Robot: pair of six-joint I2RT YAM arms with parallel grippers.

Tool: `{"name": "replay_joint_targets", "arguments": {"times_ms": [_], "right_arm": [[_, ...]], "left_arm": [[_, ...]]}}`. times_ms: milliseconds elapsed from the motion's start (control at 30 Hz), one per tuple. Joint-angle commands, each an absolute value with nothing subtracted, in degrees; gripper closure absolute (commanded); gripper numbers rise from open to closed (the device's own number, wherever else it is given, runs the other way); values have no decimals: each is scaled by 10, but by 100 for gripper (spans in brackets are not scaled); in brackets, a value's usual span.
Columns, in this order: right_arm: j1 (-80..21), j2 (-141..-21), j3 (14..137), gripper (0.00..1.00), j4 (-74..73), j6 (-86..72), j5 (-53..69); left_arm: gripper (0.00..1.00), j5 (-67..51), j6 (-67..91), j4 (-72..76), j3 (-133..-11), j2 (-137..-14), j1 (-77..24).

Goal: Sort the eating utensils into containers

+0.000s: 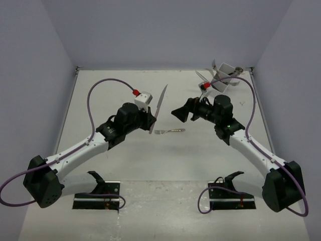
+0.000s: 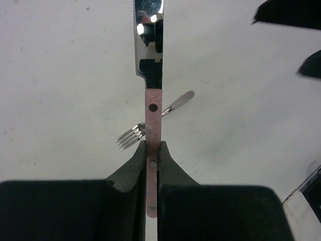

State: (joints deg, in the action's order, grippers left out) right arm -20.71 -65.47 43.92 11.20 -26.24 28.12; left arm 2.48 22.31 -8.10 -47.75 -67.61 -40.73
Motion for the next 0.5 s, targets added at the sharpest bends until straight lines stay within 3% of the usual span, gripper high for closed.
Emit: {"name": "replay_joint_targets", "arguments": {"times_ms": [0, 167, 267, 400, 467], "right_arm": [[-250, -683, 453, 1, 184, -308, 321], [-286, -723, 489, 1, 188, -314, 259], [-293, -735, 497, 7, 190, -317, 238], [-300, -743, 502, 26, 192, -317, 248], [-301, -744, 504, 43, 187, -314, 251]], "left_arm": [[100, -43, 173, 25, -505, -683, -416], [100, -69, 172, 63, -519, -694, -425], [100, -75, 172, 83, -521, -695, -429], [100, -72, 172, 102, -533, -707, -435], [100, -72, 171, 106, -541, -723, -435]]}}
